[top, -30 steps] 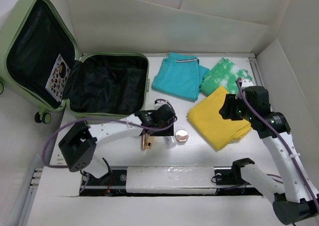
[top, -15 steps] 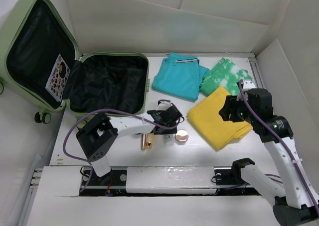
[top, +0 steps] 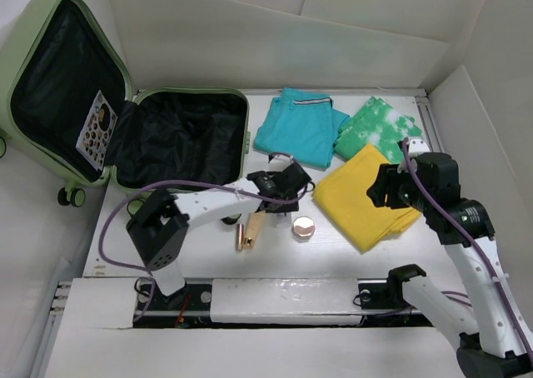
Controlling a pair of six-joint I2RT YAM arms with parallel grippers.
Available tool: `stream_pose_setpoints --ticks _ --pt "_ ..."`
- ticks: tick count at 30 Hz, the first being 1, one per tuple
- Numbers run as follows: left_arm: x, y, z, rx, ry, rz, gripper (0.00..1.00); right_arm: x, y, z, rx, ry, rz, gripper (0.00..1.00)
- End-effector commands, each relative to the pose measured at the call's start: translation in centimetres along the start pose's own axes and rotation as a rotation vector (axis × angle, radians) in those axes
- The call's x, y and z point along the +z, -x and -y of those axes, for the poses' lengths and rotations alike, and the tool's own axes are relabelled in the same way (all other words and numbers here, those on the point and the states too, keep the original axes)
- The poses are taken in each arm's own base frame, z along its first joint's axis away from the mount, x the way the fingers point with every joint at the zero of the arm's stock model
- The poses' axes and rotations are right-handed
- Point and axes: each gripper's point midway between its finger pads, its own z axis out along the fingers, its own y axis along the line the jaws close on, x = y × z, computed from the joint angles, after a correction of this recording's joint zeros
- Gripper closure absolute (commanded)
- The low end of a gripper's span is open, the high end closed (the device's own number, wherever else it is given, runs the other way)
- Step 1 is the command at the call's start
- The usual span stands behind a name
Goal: Pack the luggage
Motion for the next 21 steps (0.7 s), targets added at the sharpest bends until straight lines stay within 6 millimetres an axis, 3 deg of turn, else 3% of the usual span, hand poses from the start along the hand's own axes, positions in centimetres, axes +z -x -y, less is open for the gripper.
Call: stream_pose_setpoints --ticks 1,3,4,6,7,8,10,11,16,19,21 --pt "-10.0 8.7 2.7 -0.074 -0.181 0.231 0.85 -0.5 1.2 -0.8 -0.025 0.036 0.039 0.41" --pt "-11.8 11.7 1.7 -0.103 -0.194 0.289 0.82 -0.2 1.3 -1.2 -0.025 0.062 0.033 0.41" --pt "-12.7 15.1 -0.4 -0.163 -0.176 0.347 0.80 0.3 1.2 -1.3 -0.025 0.070 0.026 0.41" --pt "-12.6 18.4 -4.0 -0.200 -0.116 0.403 0.80 0.5 1.4 -1.8 -0.026 0.093 0.026 0.41" --pt "-12.3 19.8 -5.5 -0.225 -0.111 0.409 0.80 0.5 1.6 -2.0 -0.033 0.102 0.034 0.41" --pt "-11.4 22.2 -9.1 -0.294 -0.083 0.412 0.80 0.7 1.5 -2.2 -0.022 0.109 0.022 0.41" --pt "-10.1 24.2 -12.4 -0.322 -0.041 0.431 0.80 0.8 1.6 -2.5 -0.030 0.120 0.029 0.41" --pt "-8.4 25.1 -15.6 -0.361 0.015 0.420 0.80 0.9 1.3 -2.4 -0.029 0.118 0.020 0.41" --pt "-3.6 25.9 -22.9 -0.421 0.170 0.350 0.80 1.7 0.4 -3.2 -0.042 0.148 0.003 0.41" --pt "-0.9 25.3 -25.5 -0.446 0.226 0.299 0.76 3.1 -1.9 -3.5 -0.051 0.162 -0.051 0.35" --pt "0.1 24.8 -26.2 -0.452 0.252 0.277 0.73 3.6 -2.1 -4.3 -0.044 0.179 -0.056 0.33"
